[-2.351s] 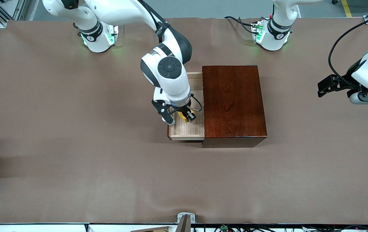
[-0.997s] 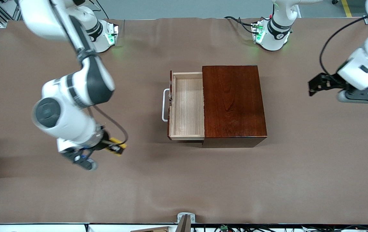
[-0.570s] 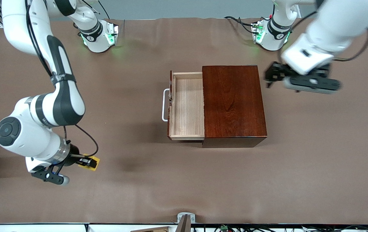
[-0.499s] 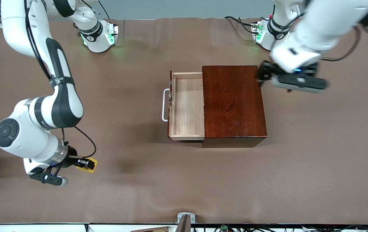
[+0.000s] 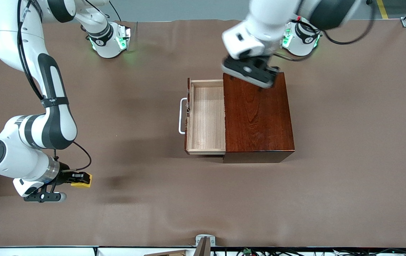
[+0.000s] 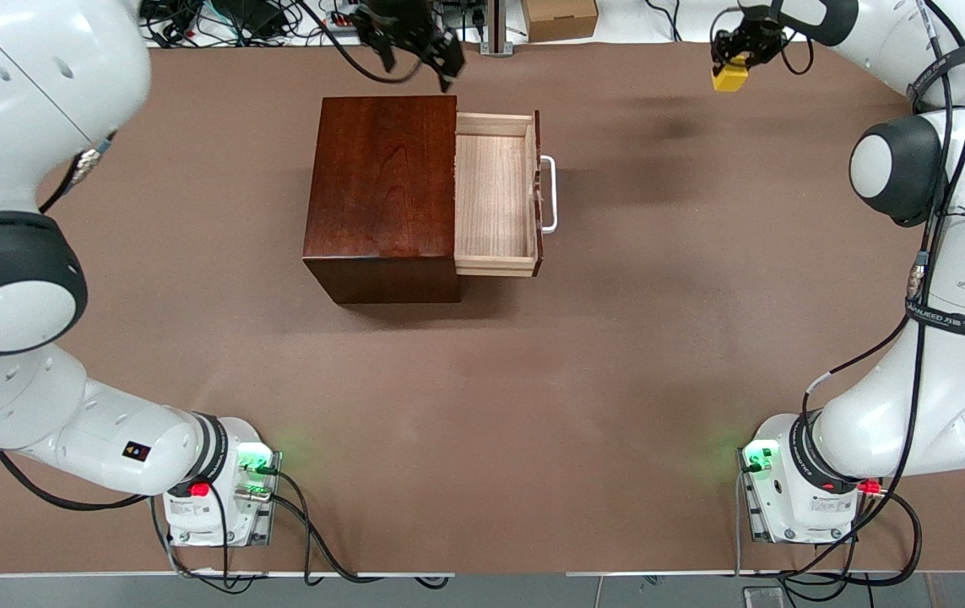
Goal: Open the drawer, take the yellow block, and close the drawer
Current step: 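Reach the left gripper to the handle while the right gripper holds the block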
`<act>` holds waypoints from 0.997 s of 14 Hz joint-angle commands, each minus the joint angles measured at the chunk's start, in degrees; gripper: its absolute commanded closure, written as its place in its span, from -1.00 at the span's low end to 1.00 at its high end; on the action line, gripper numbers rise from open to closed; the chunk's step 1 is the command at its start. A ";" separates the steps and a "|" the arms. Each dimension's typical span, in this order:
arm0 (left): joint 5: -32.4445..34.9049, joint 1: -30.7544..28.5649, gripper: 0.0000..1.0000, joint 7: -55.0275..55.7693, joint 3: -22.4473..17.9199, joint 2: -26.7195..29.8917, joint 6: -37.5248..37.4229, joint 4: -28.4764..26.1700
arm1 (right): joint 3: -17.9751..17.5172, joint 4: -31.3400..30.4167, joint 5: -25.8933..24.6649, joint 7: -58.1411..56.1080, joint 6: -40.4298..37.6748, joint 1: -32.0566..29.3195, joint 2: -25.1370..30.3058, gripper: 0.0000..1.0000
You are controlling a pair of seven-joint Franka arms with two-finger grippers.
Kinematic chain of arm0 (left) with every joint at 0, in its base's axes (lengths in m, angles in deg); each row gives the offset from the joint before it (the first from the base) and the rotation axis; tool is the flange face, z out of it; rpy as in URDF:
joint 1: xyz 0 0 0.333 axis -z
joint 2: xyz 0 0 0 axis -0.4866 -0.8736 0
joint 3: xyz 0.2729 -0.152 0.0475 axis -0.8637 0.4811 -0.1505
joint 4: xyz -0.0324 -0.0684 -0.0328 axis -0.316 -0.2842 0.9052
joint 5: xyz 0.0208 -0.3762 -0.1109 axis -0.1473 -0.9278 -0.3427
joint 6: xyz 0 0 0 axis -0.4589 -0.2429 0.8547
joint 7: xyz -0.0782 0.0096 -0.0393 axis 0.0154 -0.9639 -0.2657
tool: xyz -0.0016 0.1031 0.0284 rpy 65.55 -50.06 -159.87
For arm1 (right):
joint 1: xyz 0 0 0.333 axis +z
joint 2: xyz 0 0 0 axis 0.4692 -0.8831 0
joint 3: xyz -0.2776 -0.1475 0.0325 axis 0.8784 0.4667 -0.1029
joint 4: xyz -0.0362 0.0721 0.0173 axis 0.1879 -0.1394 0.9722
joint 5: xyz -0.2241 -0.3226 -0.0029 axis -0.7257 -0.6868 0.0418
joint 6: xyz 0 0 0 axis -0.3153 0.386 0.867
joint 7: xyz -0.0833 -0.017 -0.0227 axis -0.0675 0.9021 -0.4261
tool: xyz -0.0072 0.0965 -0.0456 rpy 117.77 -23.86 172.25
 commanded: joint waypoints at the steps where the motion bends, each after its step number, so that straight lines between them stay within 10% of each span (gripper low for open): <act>1: 2.58 4.31 -1.00 0.40 -0.03 -4.10 3.87 1.26 | -0.62 -9.25 -0.04 -5.99 0.46 -1.26 5.81 1.00; 14: 6.28 15.48 -1.00 -44.39 -0.64 -25.99 22.86 9.43 | -0.44 -22.46 -8.48 2.43 10.30 -2.23 8.64 1.00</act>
